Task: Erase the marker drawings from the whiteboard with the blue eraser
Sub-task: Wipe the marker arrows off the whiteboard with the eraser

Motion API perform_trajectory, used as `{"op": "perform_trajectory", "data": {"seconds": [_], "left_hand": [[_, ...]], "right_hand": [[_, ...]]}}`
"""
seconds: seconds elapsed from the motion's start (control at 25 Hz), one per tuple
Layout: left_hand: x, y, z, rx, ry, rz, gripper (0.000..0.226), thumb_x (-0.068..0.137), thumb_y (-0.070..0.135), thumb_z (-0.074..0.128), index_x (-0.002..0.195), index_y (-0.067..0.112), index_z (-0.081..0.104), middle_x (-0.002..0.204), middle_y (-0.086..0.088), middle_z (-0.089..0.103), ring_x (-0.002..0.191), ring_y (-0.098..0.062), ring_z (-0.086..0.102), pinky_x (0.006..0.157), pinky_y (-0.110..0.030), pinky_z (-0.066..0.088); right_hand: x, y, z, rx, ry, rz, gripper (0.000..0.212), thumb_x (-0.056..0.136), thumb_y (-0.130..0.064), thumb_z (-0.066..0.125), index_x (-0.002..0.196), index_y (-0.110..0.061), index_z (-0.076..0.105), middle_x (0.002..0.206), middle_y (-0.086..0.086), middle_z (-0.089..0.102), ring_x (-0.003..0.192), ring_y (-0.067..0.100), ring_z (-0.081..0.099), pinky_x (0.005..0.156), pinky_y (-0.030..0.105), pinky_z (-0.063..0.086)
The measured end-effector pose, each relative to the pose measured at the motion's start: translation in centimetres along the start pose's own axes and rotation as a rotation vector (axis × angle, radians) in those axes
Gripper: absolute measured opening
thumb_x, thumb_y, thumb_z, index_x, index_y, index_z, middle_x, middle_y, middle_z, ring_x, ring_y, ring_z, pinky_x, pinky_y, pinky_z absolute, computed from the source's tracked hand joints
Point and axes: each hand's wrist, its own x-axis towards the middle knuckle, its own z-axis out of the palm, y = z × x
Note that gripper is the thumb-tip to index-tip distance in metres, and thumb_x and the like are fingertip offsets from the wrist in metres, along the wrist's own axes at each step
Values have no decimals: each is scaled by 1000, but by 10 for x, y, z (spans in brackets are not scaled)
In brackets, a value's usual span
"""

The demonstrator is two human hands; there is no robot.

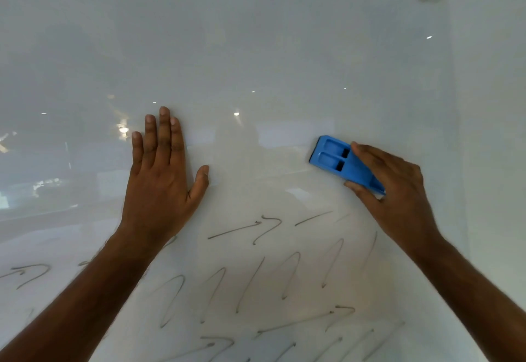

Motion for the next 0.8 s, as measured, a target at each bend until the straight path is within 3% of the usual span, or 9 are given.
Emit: {"op": "perform_trajectory", "data": {"seconds": [0.16, 0.32, 0.6, 0.8], "left_hand": [[0, -1, 0, 11, 2, 8, 88, 110, 54, 32, 171, -3, 5, 182, -20, -2, 169, -37, -5, 137, -57, 7], [-1, -6, -2, 23, 0, 44, 88, 110, 56, 30, 172, -2, 5, 182, -20, -2, 169, -36, -3, 138, -53, 5], [-1, -6, -2, 19, 0, 47, 88, 111, 57, 30, 172, -2, 5, 182, -19, -2, 169, -36, -3, 138, -49, 0], [-2, -8, -3, 22, -8, 49, 88, 111, 58, 29, 172, 0, 3, 182, -18, -3, 170, -35, -4, 138, -47, 0]], "right_hand": [[-35, -29, 16, -79, -93, -224, 59, 100, -42, 55, 156, -30, 42, 150, -12, 52, 130, 14, 54, 104, 39, 36], [-54, -11, 9, -225, -188, -457, 53, 105, -42, 46, 157, -31, 40, 155, -9, 52, 134, 15, 53, 104, 42, 38], [-4, -8, 4, -45, -55, -134, 60, 98, -41, 62, 155, -30, 46, 150, -9, 56, 130, 17, 57, 106, 40, 35], [-20, -53, 25, -112, -104, -291, 56, 100, -40, 57, 154, -31, 45, 151, -10, 54, 130, 16, 55, 102, 43, 39]]}}
